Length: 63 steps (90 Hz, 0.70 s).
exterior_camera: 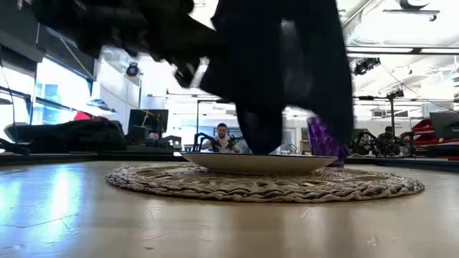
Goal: Set table place
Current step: Fold the blue table napkin
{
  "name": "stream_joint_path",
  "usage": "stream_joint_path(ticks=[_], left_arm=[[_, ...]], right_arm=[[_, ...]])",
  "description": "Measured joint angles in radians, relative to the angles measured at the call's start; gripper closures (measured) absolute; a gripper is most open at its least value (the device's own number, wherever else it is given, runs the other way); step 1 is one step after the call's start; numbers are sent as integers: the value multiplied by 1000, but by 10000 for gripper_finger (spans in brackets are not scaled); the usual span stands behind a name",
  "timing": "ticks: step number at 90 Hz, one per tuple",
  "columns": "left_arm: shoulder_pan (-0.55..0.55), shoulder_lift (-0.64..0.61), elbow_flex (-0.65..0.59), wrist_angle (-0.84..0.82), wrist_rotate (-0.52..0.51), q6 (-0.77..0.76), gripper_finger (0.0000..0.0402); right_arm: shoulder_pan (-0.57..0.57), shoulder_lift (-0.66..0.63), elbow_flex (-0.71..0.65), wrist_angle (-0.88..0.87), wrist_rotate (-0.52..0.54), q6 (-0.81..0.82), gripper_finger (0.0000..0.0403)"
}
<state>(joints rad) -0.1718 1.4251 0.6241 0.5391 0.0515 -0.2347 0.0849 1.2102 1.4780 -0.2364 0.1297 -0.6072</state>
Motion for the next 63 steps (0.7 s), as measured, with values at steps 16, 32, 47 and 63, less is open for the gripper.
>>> stream_joint_path(ticks=[16,32,47,63], left_arm=[[-8,-351,0,-410,-143,29,401],[-8,-593,0,-646,-247,45,402],[-8,-665,-7,-693,-305,55,401],[-2,-555,-10,-668,-335,99,398]], right_arm=[[-20,5,0,-112,117,54,403],[-47,20,0,-149,125,76,403],[-67,35,0,-139,99,76,403],[-56,44,0,-39,-35,55,403]])
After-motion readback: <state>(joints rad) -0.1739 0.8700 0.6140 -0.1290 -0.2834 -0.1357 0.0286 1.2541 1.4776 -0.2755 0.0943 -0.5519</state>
